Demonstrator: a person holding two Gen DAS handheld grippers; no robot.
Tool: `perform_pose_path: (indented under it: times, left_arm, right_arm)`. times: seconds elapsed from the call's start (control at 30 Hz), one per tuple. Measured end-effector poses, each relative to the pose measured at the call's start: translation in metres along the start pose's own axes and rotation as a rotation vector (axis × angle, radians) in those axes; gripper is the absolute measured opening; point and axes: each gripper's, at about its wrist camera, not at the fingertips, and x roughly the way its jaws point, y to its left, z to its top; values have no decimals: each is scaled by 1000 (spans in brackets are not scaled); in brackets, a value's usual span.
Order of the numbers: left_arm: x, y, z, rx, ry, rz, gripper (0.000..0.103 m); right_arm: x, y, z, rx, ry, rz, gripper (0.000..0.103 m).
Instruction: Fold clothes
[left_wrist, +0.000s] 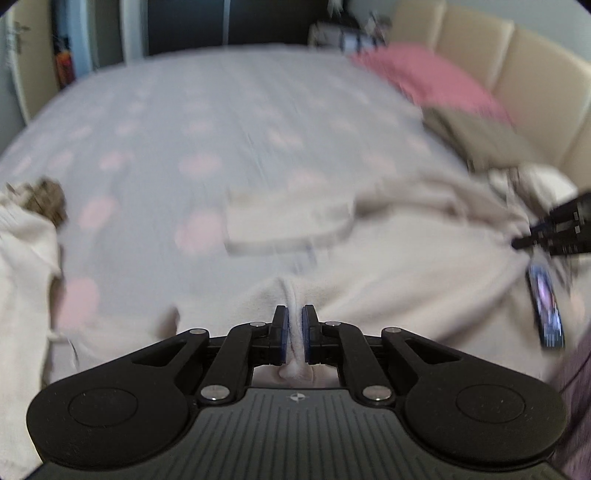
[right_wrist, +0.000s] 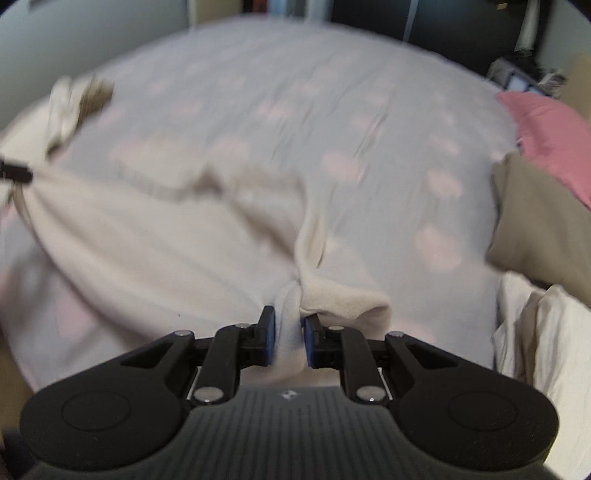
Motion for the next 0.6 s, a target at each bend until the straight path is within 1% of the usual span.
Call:
perform_pose_path:
  times: [0.07,0.17,0.23,0.27,0.33,0.37,0.4,0.43,0.5,0.53,0.6]
  left_arm:
    - [14,-9,-11,50,91,-4,6]
    - [28,-18,-28,113,197,-32,6]
    - [31,-21,-33,135,231,-43,6]
    - [31,-21,-33,136,228,-41,7]
    - [23,-14,-27,107,182,-43,8]
    - [18,-11,-24,90,158,-47,11]
    - [14,-8,-20,78,136,-49,18]
    - [11,-7,-16,73,116,-50,26]
    - [3,-4,-9,61,75,-51,34]
    - [0,-3,-5,56,55,-52,41]
    - [-6,0,3,43,19,-49,44]
  right_arm:
    - [10,6,-7,-44,62,14,18]
    - [26,16,-19,-111,154,36,18]
    - [31,21,-21,-144,191,49,18]
    - [30,21,-21,-146,198,53,18]
    - [26,18,-20,-132,198,57,24]
    - [22,14,-18,-114,187,58,27]
    - [17,10,-15,-95,174,59,35]
    - [11,7,-13,-84,158,55,40]
    - [-1,6,-8,-76,120,42,40]
    - [-6,5,-5,-73,100,35,40]
    - [-15,8,4,-67,57,20,41]
